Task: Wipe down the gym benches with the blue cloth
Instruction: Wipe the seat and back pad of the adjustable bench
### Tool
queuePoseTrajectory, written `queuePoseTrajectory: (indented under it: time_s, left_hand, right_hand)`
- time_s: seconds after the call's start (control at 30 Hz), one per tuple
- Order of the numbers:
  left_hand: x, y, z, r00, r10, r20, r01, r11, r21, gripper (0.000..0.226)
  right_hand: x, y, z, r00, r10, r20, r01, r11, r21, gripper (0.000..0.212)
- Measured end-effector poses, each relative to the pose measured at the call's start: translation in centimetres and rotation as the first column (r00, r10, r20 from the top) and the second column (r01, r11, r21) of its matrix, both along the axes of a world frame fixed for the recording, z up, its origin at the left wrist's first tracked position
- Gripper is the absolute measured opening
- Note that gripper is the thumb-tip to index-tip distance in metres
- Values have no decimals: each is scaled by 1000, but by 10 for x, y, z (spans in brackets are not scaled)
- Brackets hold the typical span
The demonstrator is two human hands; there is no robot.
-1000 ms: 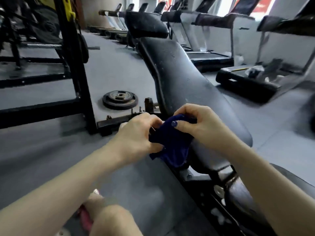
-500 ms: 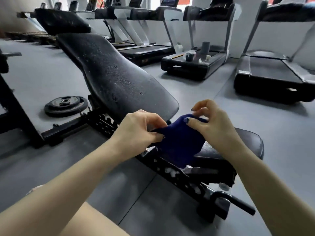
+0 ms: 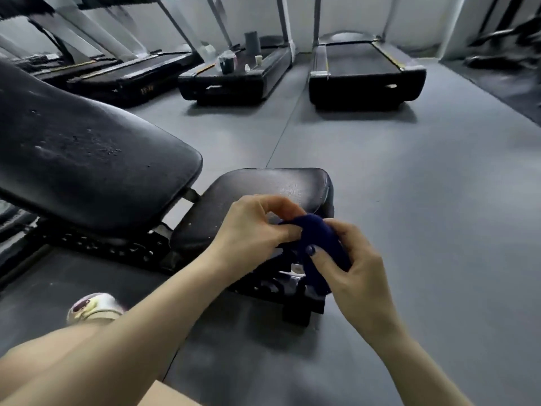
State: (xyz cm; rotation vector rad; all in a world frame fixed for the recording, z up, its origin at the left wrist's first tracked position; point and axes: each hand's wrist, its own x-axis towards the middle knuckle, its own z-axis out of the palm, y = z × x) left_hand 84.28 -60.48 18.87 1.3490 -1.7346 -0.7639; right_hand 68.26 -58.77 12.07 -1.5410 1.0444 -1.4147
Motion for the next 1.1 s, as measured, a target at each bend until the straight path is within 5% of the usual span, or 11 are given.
queuePoseTrajectory:
  time_s: [0.1, 0.23, 0.4, 0.7, 0.87, 1.1]
  left_hand:
    - [-13, -16, -14, 996, 1, 87, 3, 998, -56, 28]
    - [3, -31, -36, 924, 134, 358, -41, 966, -254, 43]
    - [26, -33, -69, 865, 130, 485, -43, 982, -186, 50]
    - [38, -36, -104, 859, 72, 507, 25, 983, -183, 60]
    - [38, -36, -110, 874, 85, 478, 20, 978, -209, 60]
    - [43, -31, -115, 869, 89, 486, 30, 972, -232, 61]
  right_hand:
    - [-27, -10, -17, 982, -162, 95, 156, 985, 69, 31]
    - [-49, -32, -44, 862, -505, -40, 507, 858, 83, 28]
    - [-24, -72, -54, 778, -620, -106, 606, 784, -136, 30]
    - [19, -68, -70, 898, -440, -10, 421, 864, -277, 28]
    - [12, -101, -64, 891, -436, 122, 450, 885, -121, 22]
    - [-13, -80, -74, 914, -366, -174, 205, 788, -580, 27]
